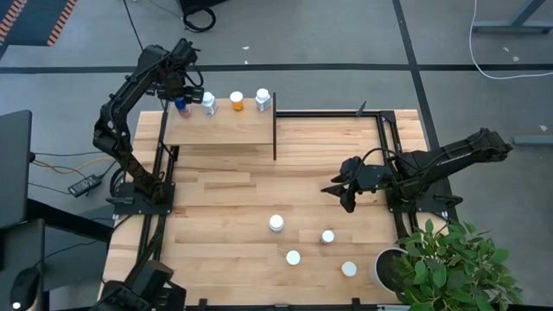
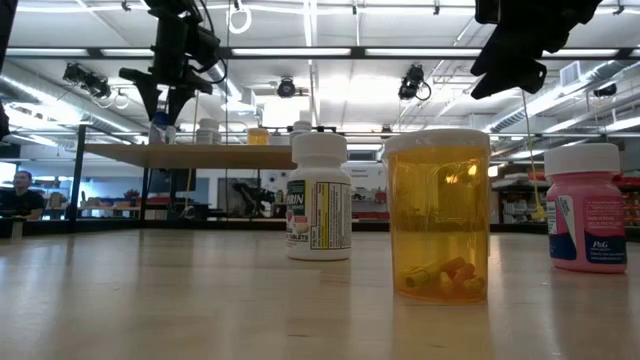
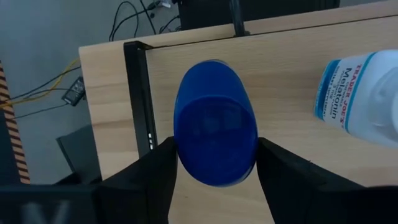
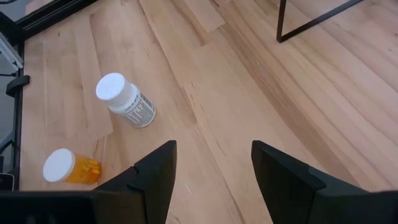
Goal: Pick and place medicine bottles onto shelf by color
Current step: Adjust the pill bottles on the shelf, then put the white and green pill bottle on the shelf
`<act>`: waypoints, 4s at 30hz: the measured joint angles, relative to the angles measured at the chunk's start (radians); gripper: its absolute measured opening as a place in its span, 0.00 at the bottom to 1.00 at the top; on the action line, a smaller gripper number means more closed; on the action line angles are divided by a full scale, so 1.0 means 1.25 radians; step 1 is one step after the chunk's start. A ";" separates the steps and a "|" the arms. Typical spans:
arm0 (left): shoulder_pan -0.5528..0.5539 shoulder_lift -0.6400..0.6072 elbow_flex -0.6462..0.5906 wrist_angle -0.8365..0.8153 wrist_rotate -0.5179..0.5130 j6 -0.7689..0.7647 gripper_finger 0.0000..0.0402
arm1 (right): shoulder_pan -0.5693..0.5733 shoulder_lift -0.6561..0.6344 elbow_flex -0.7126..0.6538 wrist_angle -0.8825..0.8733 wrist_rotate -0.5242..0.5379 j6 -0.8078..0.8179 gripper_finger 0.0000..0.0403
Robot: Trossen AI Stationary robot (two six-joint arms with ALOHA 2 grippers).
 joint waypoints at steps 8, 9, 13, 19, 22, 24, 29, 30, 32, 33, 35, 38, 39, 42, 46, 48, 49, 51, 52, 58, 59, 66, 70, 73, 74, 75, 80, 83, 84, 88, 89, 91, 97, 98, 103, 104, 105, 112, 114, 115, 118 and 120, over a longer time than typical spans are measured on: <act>0.006 0.000 0.000 0.002 0.000 0.023 0.53 | 0.000 0.000 0.000 0.000 0.004 0.015 0.54; 0.006 0.000 0.000 0.002 -0.001 0.024 0.54 | 0.000 0.000 0.000 0.000 0.004 0.015 0.54; 0.006 0.000 -0.001 0.001 -0.025 0.050 0.58 | 0.000 0.000 0.000 0.000 0.005 0.018 0.54; 0.006 0.000 -0.001 -0.003 -0.027 0.061 0.63 | 0.000 0.000 0.000 0.000 0.007 0.018 0.54; 0.005 0.000 -0.001 -0.002 -0.027 0.061 0.65 | 0.000 0.000 0.000 0.000 0.015 0.018 0.54; 0.005 0.000 -0.001 -0.002 -0.027 0.061 0.65 | 0.000 0.000 0.000 0.000 0.018 0.018 0.54; 0.005 -0.003 -0.001 -0.004 -0.027 0.064 0.66 | 0.000 0.000 0.000 0.000 0.019 0.037 0.54; 0.005 -0.006 -0.001 -0.005 -0.027 0.067 0.66 | 0.000 0.000 0.000 0.000 0.019 0.042 0.54; -0.002 -0.012 -0.001 -0.008 -0.027 0.069 0.66 | 0.000 0.000 0.000 0.000 0.019 0.051 0.54; -0.006 -0.015 -0.001 -0.008 -0.027 0.069 0.66 | 0.000 0.000 0.000 0.000 0.019 0.052 0.54; -0.013 -0.022 0.001 -0.011 -0.026 0.071 0.67 | 0.000 0.000 0.000 0.000 0.019 0.057 0.54; -0.027 -0.027 0.038 -0.038 -0.026 0.069 0.68 | 0.000 0.000 0.000 0.001 0.019 0.079 0.54; -0.035 -0.027 0.057 -0.052 -0.026 0.069 0.68 | 0.000 0.000 0.000 0.001 0.019 0.083 0.54; -0.067 -0.030 0.127 -0.058 -0.015 0.062 0.68 | 0.000 0.000 0.000 0.001 0.019 0.083 0.54; -0.138 -0.056 0.229 -0.059 0.046 0.053 0.68 | 0.000 0.000 0.000 0.012 0.014 0.067 0.54; -0.188 -0.065 0.276 -0.060 0.051 0.032 0.67 | 0.000 0.000 0.000 0.031 0.001 0.051 0.54; -0.211 -0.071 0.296 -0.059 0.058 0.017 0.67 | 0.000 0.000 0.000 0.039 -0.009 0.050 0.54; -0.265 -0.087 0.334 -0.058 0.069 -0.005 0.66 | 0.000 0.000 0.000 0.053 -0.023 0.054 0.54; -0.297 -0.098 0.349 -0.054 0.070 -0.014 0.66 | 0.000 0.002 0.000 0.055 -0.031 0.059 0.54; -0.496 -0.133 0.358 -0.011 0.074 -0.053 0.63 | 0.001 0.055 0.000 0.089 -0.095 0.009 0.54; -0.528 -0.133 0.358 -0.011 0.074 -0.056 0.62 | 0.001 0.069 0.000 0.113 -0.103 -0.003 0.54; -0.732 -0.142 0.281 0.126 0.037 -0.028 0.61 | 0.000 0.223 0.114 0.158 -0.111 -0.050 0.59; -0.796 -0.194 0.126 0.246 0.038 -0.001 0.61 | 0.000 0.344 0.242 0.145 -0.105 -0.065 0.68; -0.840 -0.267 -0.038 0.357 0.035 -0.024 0.61 | 0.000 0.435 0.341 0.082 -0.103 -0.060 0.75; -0.853 -0.302 -0.099 0.401 0.034 -0.041 0.60 | 0.000 0.466 0.370 0.051 -0.103 -0.059 0.77; -0.864 -0.339 -0.156 0.436 0.033 -0.062 0.60 | 0.000 0.493 0.397 0.030 -0.104 -0.052 0.79; -0.926 -0.540 -0.411 0.602 0.030 -0.169 0.57 | 0.000 0.609 0.503 -0.005 -0.155 0.017 0.83; -0.973 -0.631 -0.509 0.657 0.020 -0.242 0.55 | 0.002 0.669 0.567 -0.008 -0.183 0.035 0.83; -0.992 -0.659 -0.534 0.676 0.012 -0.258 0.54 | 0.005 0.688 0.588 -0.014 -0.184 0.038 0.83; -1.070 -0.737 -0.618 0.721 -0.037 -0.274 0.51 | 0.010 0.758 0.656 -0.065 -0.198 0.046 0.83; -1.087 -0.751 -0.633 0.733 -0.044 -0.275 0.50 | 0.010 0.777 0.671 -0.096 -0.202 0.050 0.83; -1.113 -0.768 -0.655 0.733 -0.056 -0.286 0.49 | 0.010 0.808 0.700 -0.153 -0.209 0.065 0.83; -1.160 -0.776 -0.664 0.743 -0.093 -0.295 0.46 | 0.010 0.847 0.729 -0.203 -0.206 0.093 0.83; -1.165 -0.777 -0.664 0.742 -0.097 -0.295 0.46 | 0.010 0.850 0.729 -0.204 -0.203 0.096 0.83; -1.178 -0.776 -0.664 0.740 -0.108 -0.294 0.47 | 0.009 0.859 0.729 -0.207 -0.197 0.113 0.83; -1.178 -0.776 -0.664 0.740 -0.108 -0.290 0.47 | 0.008 0.859 0.729 -0.207 -0.190 0.116 0.83; -1.178 -0.776 -0.664 0.740 -0.108 -0.287 0.47 | 0.006 0.859 0.729 -0.206 -0.179 0.122 0.83; -1.178 -0.776 -0.664 0.750 -0.109 -0.278 0.45 | -0.022 0.868 0.729 -0.203 -0.160 0.100 0.79; -1.177 -0.776 -0.664 0.757 -0.109 -0.278 0.44 | -0.031 0.874 0.727 -0.213 -0.185 0.090 0.79; -1.177 -0.776 -0.664 0.761 -0.109 -0.278 0.44 | -0.033 0.877 0.727 -0.211 -0.194 0.089 0.78; -1.177 -0.776 -0.664 0.763 -0.110 -0.283 0.43 | -0.033 0.882 0.728 -0.207 -0.208 0.085 0.78; -1.177 -0.776 -0.664 0.763 -0.111 -0.292 0.43 | -0.032 0.883 0.728 -0.207 -0.209 0.085 0.78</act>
